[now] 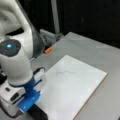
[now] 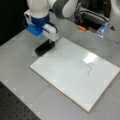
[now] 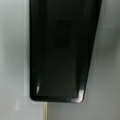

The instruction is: Erasing curve lines

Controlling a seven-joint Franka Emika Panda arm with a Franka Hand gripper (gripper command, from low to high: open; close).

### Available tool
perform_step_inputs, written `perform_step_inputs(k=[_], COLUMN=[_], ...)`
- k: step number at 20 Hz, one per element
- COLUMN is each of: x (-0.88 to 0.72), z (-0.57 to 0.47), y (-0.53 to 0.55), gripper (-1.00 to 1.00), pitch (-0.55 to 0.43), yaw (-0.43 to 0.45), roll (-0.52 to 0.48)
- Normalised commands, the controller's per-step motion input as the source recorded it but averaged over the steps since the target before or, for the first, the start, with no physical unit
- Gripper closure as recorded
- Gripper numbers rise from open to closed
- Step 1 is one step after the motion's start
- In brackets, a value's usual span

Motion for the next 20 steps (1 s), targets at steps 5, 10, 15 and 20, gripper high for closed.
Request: perform_step_inputs(k=[5, 10, 15, 20], x=[0.21, 0.15, 0.07, 0.06], z=[-0.08, -0.06, -0.03, -0.06], y=[-0.10, -0.11, -0.09, -0.06], gripper=[-1.00, -1.00, -1.00, -1.00], pitch=[0.021, 0.021, 0.044, 0.021], yaw=[-0.014, -0.031, -0.084, -0.106], roll=[0.151, 0.101, 0.048, 0.020])
